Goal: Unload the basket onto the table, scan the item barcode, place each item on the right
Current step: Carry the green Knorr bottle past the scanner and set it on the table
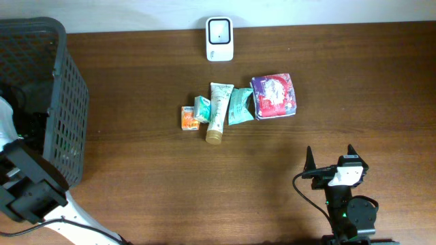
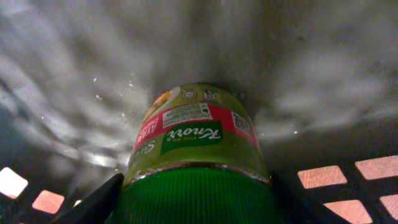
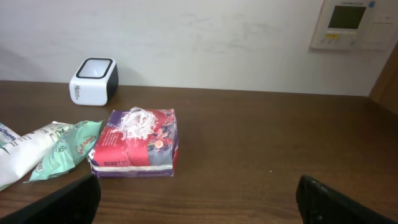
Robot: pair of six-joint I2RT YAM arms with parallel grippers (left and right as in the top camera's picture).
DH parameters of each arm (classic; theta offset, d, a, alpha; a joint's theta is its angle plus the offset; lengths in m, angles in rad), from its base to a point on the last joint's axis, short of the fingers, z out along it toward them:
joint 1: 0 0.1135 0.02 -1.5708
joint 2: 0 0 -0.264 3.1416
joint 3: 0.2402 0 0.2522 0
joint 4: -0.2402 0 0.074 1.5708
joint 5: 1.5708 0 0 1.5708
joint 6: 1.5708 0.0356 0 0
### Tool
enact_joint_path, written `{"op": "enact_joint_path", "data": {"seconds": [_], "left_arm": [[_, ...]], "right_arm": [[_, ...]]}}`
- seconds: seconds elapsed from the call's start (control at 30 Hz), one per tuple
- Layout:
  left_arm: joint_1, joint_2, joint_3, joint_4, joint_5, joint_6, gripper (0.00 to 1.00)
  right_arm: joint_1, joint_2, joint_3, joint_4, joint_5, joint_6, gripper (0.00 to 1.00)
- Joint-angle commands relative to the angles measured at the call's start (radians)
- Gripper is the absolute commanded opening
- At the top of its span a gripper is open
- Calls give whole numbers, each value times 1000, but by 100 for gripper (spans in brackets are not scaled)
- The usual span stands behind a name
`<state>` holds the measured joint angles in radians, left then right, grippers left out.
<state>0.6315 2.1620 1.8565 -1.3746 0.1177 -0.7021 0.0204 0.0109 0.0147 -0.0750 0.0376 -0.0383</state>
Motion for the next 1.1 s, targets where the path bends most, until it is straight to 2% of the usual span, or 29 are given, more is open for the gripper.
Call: {"op": "enact_joint_path", "data": {"seconds": [0.0,0.1,0.3,0.53,0.73,0.93,1.07], "left_arm": [[8,-26,5,17,10,0,41],[11,-27,69,6,10,0,33],[13,-32,312,-66,10,1,31],[12,-37,904,-222,34,46,32],[6,-79,1280,-259,181,45,32],[-148,-204,1279,-253,304,45,33],[-369,-187,1252,-286,313,79,38]], "right_arm": [[5,-8,-9,-3,12,-7,99],[5,-7,-9,-2,12,-7,99],[5,-7,-9,-2,12,-7,99],[5,-7,-9,-2,12,-7,99],[5,-7,-9,-2,12,-7,99],[5,-7,-9,-3,12,-7,99],[5,-8,-9,-3,12,-7,99]]}}
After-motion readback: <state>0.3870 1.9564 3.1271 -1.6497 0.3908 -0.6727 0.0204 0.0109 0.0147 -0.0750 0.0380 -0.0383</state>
